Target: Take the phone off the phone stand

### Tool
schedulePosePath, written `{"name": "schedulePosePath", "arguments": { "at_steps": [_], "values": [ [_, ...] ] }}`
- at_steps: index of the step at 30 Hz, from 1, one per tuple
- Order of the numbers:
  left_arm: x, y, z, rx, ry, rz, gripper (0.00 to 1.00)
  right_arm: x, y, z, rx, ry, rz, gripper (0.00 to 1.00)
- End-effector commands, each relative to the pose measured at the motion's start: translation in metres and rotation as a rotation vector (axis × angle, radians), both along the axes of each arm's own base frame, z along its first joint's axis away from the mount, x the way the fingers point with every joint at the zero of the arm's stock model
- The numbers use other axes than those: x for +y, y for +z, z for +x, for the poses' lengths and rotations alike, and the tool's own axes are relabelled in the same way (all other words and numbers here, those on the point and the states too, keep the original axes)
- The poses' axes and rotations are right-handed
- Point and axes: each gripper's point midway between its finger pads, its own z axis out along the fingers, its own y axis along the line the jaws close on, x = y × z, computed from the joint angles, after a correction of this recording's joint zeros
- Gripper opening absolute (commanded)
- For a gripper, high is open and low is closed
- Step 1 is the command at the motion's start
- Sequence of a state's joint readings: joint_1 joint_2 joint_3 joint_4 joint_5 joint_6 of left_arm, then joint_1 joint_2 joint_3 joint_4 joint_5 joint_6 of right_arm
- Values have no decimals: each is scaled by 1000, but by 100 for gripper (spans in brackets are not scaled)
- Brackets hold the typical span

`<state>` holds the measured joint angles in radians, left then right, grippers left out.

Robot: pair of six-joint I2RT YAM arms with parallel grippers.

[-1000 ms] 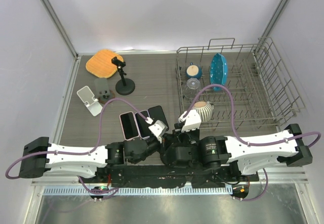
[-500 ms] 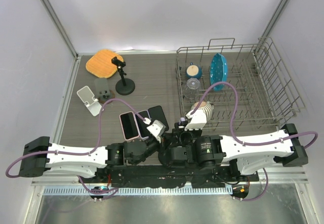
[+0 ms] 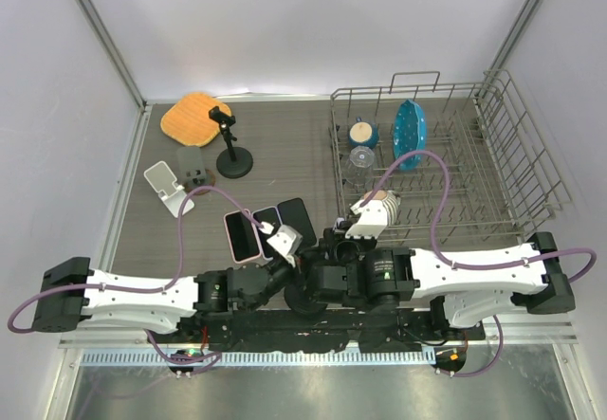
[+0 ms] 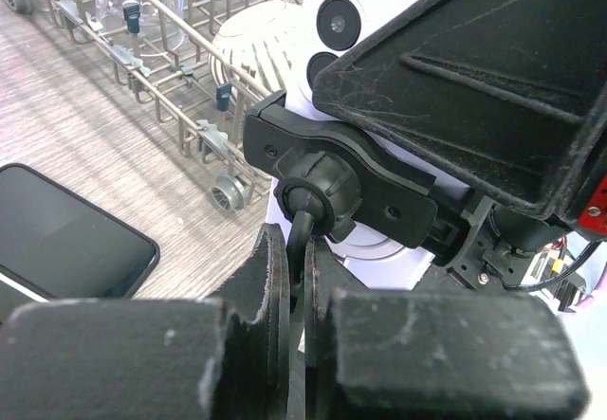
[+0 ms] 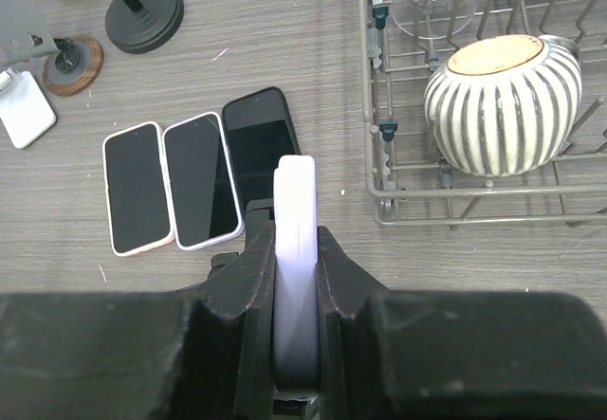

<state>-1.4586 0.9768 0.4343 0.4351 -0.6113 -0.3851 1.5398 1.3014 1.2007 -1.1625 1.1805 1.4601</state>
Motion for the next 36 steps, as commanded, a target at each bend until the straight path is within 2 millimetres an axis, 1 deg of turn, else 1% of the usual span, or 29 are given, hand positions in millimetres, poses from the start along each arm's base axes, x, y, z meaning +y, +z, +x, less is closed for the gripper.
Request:
{"name": "schedulePosePath", "arguments": {
  "at_steps": [1,2,3,4,5,6,7,9,10,12,13,15,17,18,19,20,21,22,24,25,26,28,29,30,32,33,36],
  "values": [
    [5,34,-4,-18,16,-140,0,-50,14,24,-120,-11,-308,1],
    [6,35,-4,-25,8,-143,0,-48,14,24,-120,46,-395,1],
    [6,38,-5,-35,-3,-148,0,-30,17,24,-125,65,-306,1],
    [7,42,-6,-57,-14,-149,2,-30,16,22,-118,99,-291,1],
    [4,44,-10,-69,-46,-147,9,-28,17,22,-126,141,-325,1],
    [3,46,-12,-80,-63,-143,16,-17,23,22,-141,159,-256,1],
    [2,49,-14,-99,-76,-139,30,-15,22,20,-135,192,-238,1],
    [-2,51,-20,-119,-122,-128,41,-6,29,19,-154,236,-223,1],
    [-3,53,-21,-125,-134,-128,50,-4,29,18,-153,254,-222,1],
    [-6,54,-25,-144,-168,-118,56,2,29,16,-151,298,-237,1],
    [-7,53,-25,-147,-174,-115,61,4,30,16,-152,305,-245,1],
    [-10,50,-25,-155,-203,-98,68,10,28,14,-149,340,-257,1],
    [-13,45,-21,-156,-213,-78,71,15,26,12,-144,375,-254,1],
    [-14,45,-21,-155,-228,-73,72,19,29,11,-155,390,-230,1],
    [-13,42,-16,-154,-219,-63,73,19,24,10,-161,411,-252,1],
    [-13,42,-14,-156,-214,-63,74,20,24,10,-169,427,-249,1],
    [-13,38,-12,-151,-214,-52,74,25,31,8,-183,447,-201,1],
    [-11,37,-7,-150,-200,-49,74,24,26,7,-191,467,-223,1],
    [-8,33,-1,-148,-185,-31,74,27,32,4,-213,497,-173,1],
    [-6,33,4,-147,-168,-31,74,26,26,4,-219,512,-190,1],
    [-4,31,7,-147,-159,-25,74,29,29,3,-232,519,-165,1],
    [1,29,12,-146,-138,-17,74,27,25,1,-246,545,-165,1],
    [2,27,14,-145,-131,-9,74,28,27,1,-260,550,-142,1],
    [4,25,15,-143,-128,1,74,28,22,0,-263,561,-145,1],
    [5,23,14,-143,-134,15,74,29,28,-2,-286,580,-115,1],
    [5,24,13,-144,-138,11,74,29,24,-3,-289,586,-118,1],
    [2,24,7,-151,-180,14,74,34,31,-6,-335,625,-77,1]
  ]
}}
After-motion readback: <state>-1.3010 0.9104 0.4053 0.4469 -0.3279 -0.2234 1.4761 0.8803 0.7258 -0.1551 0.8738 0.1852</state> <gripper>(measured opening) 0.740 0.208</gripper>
